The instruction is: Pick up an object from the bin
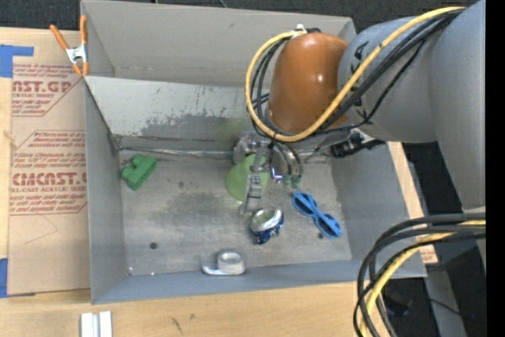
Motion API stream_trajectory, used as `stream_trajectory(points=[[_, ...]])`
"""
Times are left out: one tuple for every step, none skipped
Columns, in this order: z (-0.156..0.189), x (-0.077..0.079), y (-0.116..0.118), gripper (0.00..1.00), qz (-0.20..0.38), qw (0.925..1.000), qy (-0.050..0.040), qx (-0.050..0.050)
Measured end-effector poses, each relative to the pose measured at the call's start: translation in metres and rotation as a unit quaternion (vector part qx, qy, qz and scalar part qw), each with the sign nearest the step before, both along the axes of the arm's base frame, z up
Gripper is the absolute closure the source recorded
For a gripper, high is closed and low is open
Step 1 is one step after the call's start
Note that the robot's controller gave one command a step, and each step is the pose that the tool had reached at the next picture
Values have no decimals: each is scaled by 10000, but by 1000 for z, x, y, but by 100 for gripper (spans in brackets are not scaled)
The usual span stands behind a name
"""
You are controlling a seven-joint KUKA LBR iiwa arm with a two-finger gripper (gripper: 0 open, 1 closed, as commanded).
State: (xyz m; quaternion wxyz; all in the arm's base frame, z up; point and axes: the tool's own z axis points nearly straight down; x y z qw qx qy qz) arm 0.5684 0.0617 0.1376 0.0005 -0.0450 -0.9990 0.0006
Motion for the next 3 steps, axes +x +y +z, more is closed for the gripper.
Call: stream_trajectory(points=[[-72, 16, -16, 0, 329, 9995, 7, 6], [-68, 17, -15, 100, 328, 9995, -14, 15], [34, -55, -14, 100, -303, 9995, -28, 13]])
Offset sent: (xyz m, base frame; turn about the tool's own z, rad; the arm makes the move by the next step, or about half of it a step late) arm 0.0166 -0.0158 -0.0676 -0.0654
